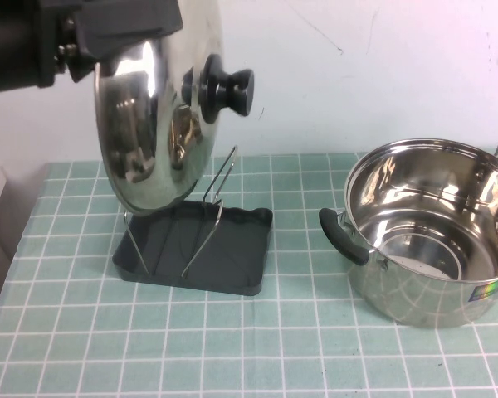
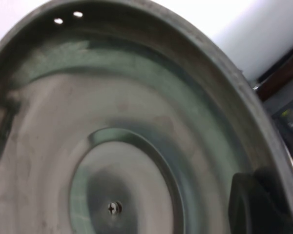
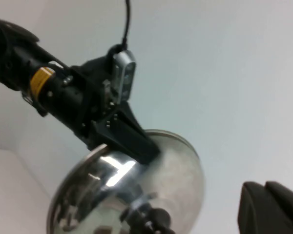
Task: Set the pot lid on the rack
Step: Place the pot lid on the pot rack
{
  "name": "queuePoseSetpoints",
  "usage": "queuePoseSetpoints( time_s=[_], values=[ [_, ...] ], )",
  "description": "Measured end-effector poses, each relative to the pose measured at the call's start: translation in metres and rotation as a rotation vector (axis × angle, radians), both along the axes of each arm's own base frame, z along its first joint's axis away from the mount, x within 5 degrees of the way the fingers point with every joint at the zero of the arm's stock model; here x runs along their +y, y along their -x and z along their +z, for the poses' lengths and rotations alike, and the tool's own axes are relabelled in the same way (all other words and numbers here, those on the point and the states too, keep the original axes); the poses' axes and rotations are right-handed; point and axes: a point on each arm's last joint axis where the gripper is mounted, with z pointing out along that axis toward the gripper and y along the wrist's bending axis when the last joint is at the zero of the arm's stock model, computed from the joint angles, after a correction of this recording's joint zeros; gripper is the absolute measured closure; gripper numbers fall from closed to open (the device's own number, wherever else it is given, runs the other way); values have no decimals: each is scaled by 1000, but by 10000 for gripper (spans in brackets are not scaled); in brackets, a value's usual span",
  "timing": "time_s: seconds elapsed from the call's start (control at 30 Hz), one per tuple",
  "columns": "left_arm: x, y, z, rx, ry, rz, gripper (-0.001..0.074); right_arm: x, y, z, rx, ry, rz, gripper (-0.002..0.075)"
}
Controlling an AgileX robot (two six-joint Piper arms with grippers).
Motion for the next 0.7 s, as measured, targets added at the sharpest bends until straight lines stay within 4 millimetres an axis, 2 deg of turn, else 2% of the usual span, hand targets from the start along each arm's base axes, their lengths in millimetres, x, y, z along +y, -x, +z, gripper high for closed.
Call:
queuePoseSetpoints(
  time_s=[0.1, 0.3, 0.47, 0.7],
  values=[
    [0, -23, -15, 59, -15, 1, 705, -30, 18, -2, 25, -30, -104, 722],
    [0, -56, -44, 122, -39, 16, 705, -77, 49, -7, 41, -110, -253, 727],
    [2, -73, -59, 104, -76, 46, 705, -96, 62, -15, 55, -153, -299, 727],
    [2, -90, -80, 87, -129, 31, 705, -99, 62, -20, 84, -158, -318, 727]
  ],
)
